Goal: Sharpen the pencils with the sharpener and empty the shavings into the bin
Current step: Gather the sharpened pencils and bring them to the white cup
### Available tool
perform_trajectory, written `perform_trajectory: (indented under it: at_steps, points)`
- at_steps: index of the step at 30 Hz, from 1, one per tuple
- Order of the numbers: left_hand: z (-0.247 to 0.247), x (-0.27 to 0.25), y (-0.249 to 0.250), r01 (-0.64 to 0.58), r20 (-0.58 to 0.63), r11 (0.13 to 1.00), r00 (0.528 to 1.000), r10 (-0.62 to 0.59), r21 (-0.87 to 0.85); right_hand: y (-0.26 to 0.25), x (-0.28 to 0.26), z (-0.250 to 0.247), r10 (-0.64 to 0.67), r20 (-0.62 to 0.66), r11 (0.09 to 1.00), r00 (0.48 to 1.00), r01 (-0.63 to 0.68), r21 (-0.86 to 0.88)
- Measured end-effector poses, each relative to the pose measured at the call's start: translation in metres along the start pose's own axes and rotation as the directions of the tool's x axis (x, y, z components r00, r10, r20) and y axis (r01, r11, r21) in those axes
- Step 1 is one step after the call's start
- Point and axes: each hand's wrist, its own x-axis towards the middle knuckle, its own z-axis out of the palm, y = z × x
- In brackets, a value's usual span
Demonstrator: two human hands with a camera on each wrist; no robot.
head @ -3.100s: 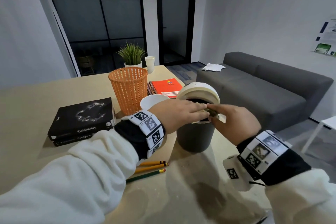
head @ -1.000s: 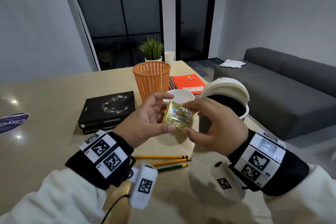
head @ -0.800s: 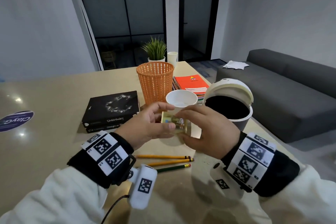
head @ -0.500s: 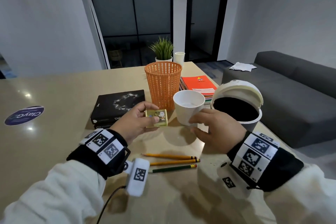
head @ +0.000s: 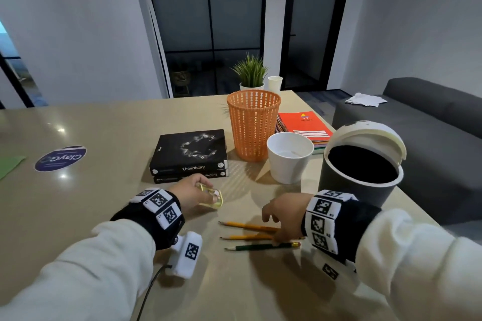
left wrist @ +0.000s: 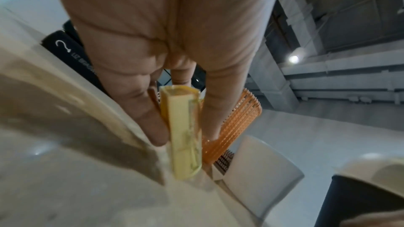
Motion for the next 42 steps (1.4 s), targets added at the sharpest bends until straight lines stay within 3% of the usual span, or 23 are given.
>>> perform_trajectory:
  at_steps: [7,16,33,39,42]
  points:
    - [-0.002,-0.004,-0.005,0.022,-0.004,0.939,1.000,-0.022,0.342,-0.011,0.006,-0.009,0.005,0.055,1.000,0.998,-0.003,-0.029]
    - [-0.004,-0.001,0.003,-0.026,0.033,0.818,0.999,0.008,0.574,-0.017,0.008,-0.012,-0.005,0.091,1.000,0.996,0.006,-0.011]
    - [-0.007,0.000,-0.009,-0.027,0.032,0.887,0.999,0.013,0.461,-0.015,0.008,-0.004,-0.020,0.076,1.000,0.997,0.018,0.025]
    - [-0.015,-0.009,-0.003,-0.147,0.030,0.954,0.989,0.145,0.261,-0.008,0.007,-0.004,-0.018,0.027,0.999,0.999,0.017,0.033]
    - [-0.018,-0.010,0.000,-0.155,0.087,0.978,0.986,0.144,0.137,-0.001,0.008,-0.006,0.004,-0.005,0.996,1.000,-0.003,0.085]
